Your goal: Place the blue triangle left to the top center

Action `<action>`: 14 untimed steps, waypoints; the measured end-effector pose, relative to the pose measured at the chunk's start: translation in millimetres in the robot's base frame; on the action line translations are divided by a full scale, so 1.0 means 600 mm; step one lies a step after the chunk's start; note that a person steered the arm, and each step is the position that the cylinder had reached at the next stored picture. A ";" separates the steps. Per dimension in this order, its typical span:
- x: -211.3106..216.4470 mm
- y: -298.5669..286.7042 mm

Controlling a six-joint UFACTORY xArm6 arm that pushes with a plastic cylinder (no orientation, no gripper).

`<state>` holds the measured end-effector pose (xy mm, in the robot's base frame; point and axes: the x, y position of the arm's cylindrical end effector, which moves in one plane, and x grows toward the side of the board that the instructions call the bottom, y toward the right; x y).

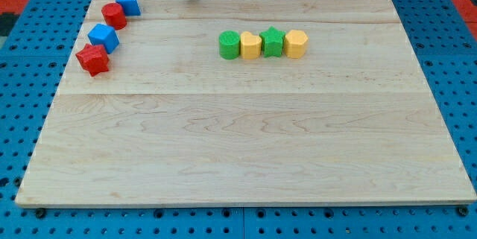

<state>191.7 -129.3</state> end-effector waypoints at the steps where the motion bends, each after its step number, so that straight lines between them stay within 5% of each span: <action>1: -0.001 -0.133; 6: 0.118 -0.169; 8: 0.122 -0.039; 10: 0.145 -0.043; 12: 0.060 0.131; 13: 0.153 0.045; 14: 0.340 0.011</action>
<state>395.4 -122.7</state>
